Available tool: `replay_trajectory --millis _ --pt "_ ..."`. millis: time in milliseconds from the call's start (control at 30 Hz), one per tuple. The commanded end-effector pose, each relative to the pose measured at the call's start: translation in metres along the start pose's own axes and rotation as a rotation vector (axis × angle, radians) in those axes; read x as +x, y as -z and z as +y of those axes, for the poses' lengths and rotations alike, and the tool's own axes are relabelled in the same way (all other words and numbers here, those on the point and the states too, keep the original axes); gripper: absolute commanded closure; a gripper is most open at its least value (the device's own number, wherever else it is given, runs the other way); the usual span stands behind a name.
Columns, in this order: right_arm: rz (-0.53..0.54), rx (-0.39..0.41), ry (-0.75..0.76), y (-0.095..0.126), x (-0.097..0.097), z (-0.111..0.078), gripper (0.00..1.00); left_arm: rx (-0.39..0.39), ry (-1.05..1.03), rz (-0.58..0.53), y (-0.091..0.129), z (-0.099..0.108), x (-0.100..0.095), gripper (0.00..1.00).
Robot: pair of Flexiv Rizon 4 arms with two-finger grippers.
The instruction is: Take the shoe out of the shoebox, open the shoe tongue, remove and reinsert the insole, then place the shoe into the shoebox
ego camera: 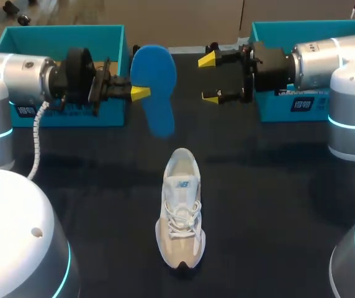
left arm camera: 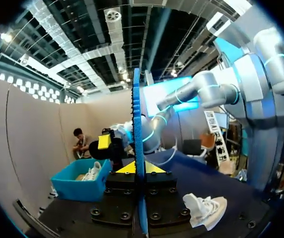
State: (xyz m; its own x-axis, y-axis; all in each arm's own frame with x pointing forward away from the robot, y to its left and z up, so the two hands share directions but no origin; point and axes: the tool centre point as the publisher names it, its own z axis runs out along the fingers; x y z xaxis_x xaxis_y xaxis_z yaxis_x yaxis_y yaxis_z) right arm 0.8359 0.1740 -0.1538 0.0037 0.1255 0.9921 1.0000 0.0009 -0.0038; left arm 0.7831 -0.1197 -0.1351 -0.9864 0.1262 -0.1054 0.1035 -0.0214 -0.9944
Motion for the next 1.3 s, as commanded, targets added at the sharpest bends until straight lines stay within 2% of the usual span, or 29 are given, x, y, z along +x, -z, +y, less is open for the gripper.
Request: replay_trajectory --millis 33,133,267,533,867,1000,1133,1300 --pt "-0.001 -0.002 0.0 -0.001 0.0 -0.001 0.0 0.046 0.345 0.004 -0.001 0.001 0.0 1.0" --pt "-0.001 -0.002 0.0 -0.001 0.0 -0.001 0.0 0.048 0.509 0.016 -0.002 -0.003 0.001 1.0" --pt "-0.001 -0.002 0.0 -0.001 0.0 -0.001 0.0 0.043 0.781 -0.024 -0.004 -0.011 -0.003 1.0" --pt "-0.001 -0.002 0.0 -0.001 0.0 -0.001 0.0 -0.034 1.165 -0.044 -0.007 -0.006 -0.008 1.0" --pt "-0.001 -0.002 0.0 -0.001 0.0 -0.001 0.0 -0.044 1.171 -0.042 -0.007 -0.006 -0.008 1.0" --pt "-0.001 -0.002 0.0 -0.001 0.0 -0.001 0.0 -0.072 1.374 -0.105 -0.012 0.012 -0.014 1.0" --pt "-0.001 -0.002 0.0 -0.001 0.0 -0.001 0.0 -0.05 1.57 -0.144 -0.012 0.027 -0.023 1.0" --pt "-0.001 -0.002 0.0 -0.001 0.0 -0.001 0.0 -0.039 1.627 -0.169 -0.01 0.036 -0.021 1.0"
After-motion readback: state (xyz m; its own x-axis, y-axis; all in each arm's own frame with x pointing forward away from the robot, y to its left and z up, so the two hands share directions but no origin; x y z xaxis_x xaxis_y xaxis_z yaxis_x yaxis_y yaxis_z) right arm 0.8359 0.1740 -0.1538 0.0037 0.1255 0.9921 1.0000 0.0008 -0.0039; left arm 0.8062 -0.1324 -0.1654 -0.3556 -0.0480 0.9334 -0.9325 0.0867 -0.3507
